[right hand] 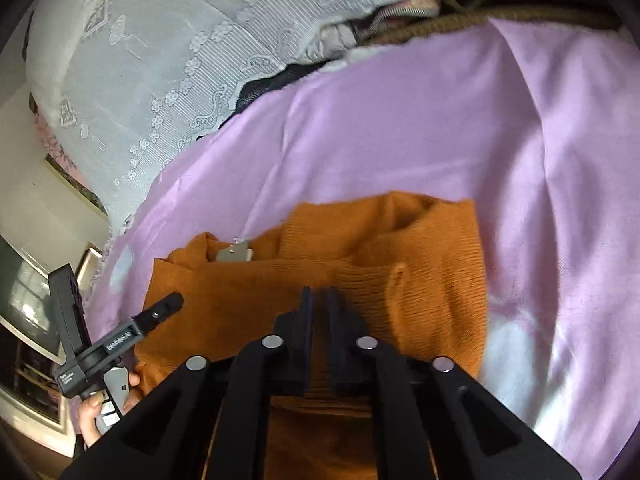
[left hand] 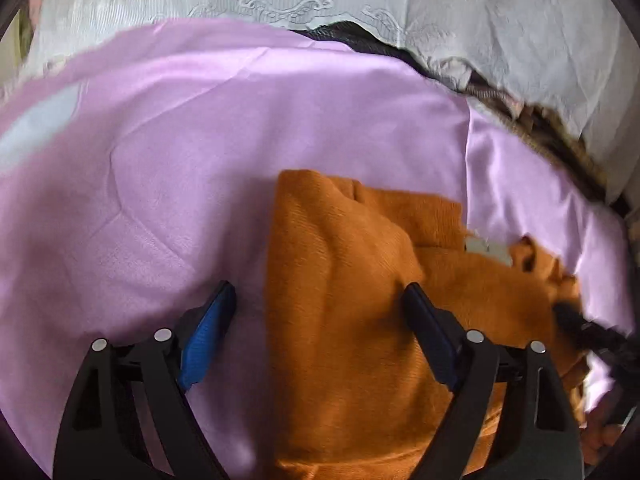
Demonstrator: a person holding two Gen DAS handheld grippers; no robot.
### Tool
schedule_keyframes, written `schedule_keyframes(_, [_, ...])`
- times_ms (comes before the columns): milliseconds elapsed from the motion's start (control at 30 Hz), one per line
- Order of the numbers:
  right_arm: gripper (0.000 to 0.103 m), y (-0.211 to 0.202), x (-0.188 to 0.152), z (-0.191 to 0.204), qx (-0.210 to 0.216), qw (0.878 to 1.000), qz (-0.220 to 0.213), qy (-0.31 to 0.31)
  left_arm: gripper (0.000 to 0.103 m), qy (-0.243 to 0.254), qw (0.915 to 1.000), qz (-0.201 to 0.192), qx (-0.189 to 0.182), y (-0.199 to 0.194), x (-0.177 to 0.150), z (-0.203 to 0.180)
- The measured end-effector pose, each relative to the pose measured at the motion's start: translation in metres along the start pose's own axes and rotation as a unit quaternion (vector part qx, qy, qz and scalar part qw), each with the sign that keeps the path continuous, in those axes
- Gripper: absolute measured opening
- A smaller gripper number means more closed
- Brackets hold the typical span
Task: Fold small clothes
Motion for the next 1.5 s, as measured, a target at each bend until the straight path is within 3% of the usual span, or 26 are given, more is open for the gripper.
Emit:
schedule_keyframes(100, [0.0,-0.002,0.002,-0.011,0.026,0.999,0.001,0.031,0.084,0.005,0.9999,-0.004,0.016,0.001,0.0,0.002])
schedule_keyframes(267, [0.0,-0.017,-0.001,-0.011,-0.001,0.999,-0.03,0.026,0.083,-0.024,0.999,-0.035,0.017,-0.022,-0.002,0.019])
schedule_keyframes(367, [0.006,-0.033,-0.002,-0.004,-0.009,0.999,-0.05,0.019,0.082,-0.032,0.9984,-0.045,-0.009,-0.036,-0.001,0.021])
schedule_keyframes(433, [0.006,-0.039,-0.005,0.007,0.0,0.999,-0.05,-0.001,0.082,-0.015,0.9985,-0.033,-0.04,-0.04,-0.001,0.011])
schedule_keyframes(500, [0.006,-0.037,-0.01,0.016,0.011,0.999,-0.038,-0.013,0.082,0.016,0.9986,-0.022,-0.045,-0.038,-0.005,-0.003])
schedule_keyframes(600, [0.004,-0.023,-0.019,0.022,0.001,1.0,-0.006,-0.028,0.083,0.073,0.9973,0.012,-0.003,-0.018,-0.021,-0.021])
schedule_keyframes(667, [0.0,-0.014,-0.027,0.015,-0.02,0.999,0.004,-0.032,0.088,0.077,0.997,0.011,0.002,-0.015,-0.027,-0.021])
schedule_keyframes(767, [0.0,-0.022,-0.027,0.006,-0.01,1.0,-0.002,-0.014,0.091,0.061,0.9981,0.005,0.008,-0.025,-0.031,-0.011])
schedule_keyframes(967, [0.008,-0.058,-0.05,0.022,-0.006,0.999,-0.025,-0.025,0.089,0.043,0.9989,-0.005,-0.02,-0.065,-0.055,0.008])
schedule_keyframes(1100, [0.027,-0.059,-0.068,0.03,-0.026,0.998,-0.01,-0.052,0.09,0.072,0.9973,0.016,-0.008,-0.074,-0.08,0.007])
schedule_keyframes(1233, [0.028,-0.062,-0.089,0.029,-0.044,0.997,-0.001,-0.059,0.093,0.125,0.9917,0.026,0.016,-0.089,-0.112,0.0])
schedule_keyframes(1400, [0.038,-0.096,-0.127,0.033,-0.05,0.996,-0.007,-0.079,0.097,0.192,0.9808,0.023,0.026,-0.118,-0.159,-0.003])
schedule_keyframes(1500, [0.044,-0.11,-0.155,0.035,-0.061,0.993,-0.003,-0.105,0.097,0.197,0.98,0.02,0.025,-0.128,-0.172,0.001])
Point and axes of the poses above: each gripper's, at about its wrist camera, not at the fingertips, and y roughly the way its jaws point, z to its left, x to its top, the point moved 1 cm from there along y, roughly the way its jaws point, and after that the axes turned 2 degrees about y, right-handed, at the moved point
